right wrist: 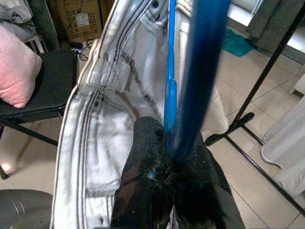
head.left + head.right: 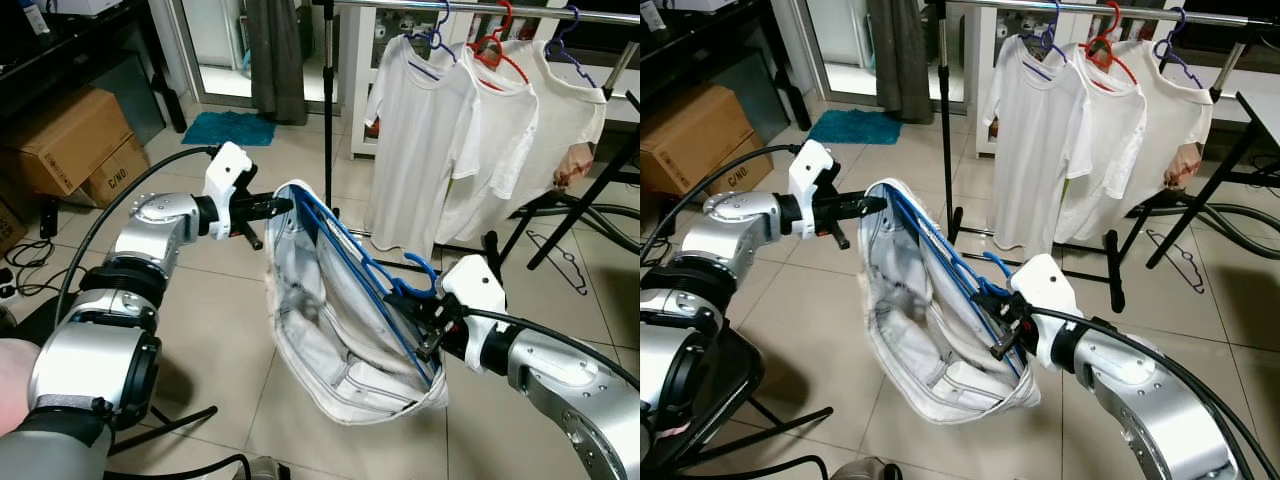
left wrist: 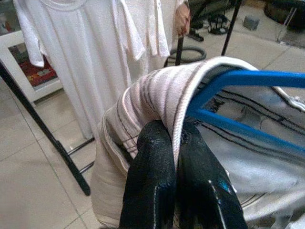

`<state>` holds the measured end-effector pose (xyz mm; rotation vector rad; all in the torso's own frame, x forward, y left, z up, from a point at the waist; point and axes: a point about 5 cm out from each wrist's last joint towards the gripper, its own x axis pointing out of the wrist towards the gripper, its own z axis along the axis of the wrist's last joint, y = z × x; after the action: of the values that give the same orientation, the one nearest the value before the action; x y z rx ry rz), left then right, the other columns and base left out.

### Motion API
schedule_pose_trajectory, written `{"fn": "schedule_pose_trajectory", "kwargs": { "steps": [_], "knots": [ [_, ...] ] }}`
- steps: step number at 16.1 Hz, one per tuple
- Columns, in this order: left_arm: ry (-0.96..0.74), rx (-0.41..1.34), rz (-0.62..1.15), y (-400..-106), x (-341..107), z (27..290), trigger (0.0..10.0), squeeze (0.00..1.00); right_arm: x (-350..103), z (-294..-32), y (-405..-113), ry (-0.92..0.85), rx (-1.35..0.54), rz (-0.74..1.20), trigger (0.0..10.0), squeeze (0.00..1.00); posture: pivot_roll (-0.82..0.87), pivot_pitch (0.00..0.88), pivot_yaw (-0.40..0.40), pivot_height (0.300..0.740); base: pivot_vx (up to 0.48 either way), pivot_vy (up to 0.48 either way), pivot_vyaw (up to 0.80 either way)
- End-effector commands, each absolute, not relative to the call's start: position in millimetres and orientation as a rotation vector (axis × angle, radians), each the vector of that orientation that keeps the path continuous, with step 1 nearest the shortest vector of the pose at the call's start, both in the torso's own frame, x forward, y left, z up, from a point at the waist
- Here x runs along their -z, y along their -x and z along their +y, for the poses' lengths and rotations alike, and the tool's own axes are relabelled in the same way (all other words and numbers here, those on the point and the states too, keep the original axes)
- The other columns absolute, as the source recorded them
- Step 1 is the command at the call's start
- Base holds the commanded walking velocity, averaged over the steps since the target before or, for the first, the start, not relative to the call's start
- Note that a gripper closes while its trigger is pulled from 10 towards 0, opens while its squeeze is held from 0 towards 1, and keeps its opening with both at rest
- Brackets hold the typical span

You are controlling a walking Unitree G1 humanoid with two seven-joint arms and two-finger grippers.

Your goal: Hang hanger

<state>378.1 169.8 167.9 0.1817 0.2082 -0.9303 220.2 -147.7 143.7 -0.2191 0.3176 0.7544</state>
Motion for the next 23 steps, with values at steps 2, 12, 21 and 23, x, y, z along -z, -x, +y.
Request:
{"fn": "schedule_pose_trajectory", "kwargs": {
  "steps": [2,12,21,23],
  "knots": [
    [-0.156,0.949,0.112,-384.7,-192.1,161.3,0.0,0.00,-143.3,-148.8,-218.5,0.247,-0.764,0.341,10.0,0.00,-0.07,0.000,0.079,0.740,0.000,0.000,0.00],
    [-0.053,0.985,0.050,-388.8,-205.0,135.8,0.0,0.00,-129.0,-148.2,-215.8,0.281,-0.758,0.432,10.0,0.00,-0.06,0.000,0.080,0.740,0.000,0.000,0.00],
    [0.036,1.168,-0.020,-376.7,-221.1,98.0,0.0,0.00,-116.5,-147.8,-227.4,0.243,-0.603,0.530,10.0,0.00,-0.06,0.000,0.081,0.740,0.000,0.000,0.00],
    [0.098,1.198,-0.056,-373.6,-234.4,93.8,0.0,0.00,-113.4,-151.1,-229.5,0.244,-0.554,0.548,10.0,0.00,-0.06,0.000,0.083,0.740,0.000,0.000,0.00]
  ]
}}
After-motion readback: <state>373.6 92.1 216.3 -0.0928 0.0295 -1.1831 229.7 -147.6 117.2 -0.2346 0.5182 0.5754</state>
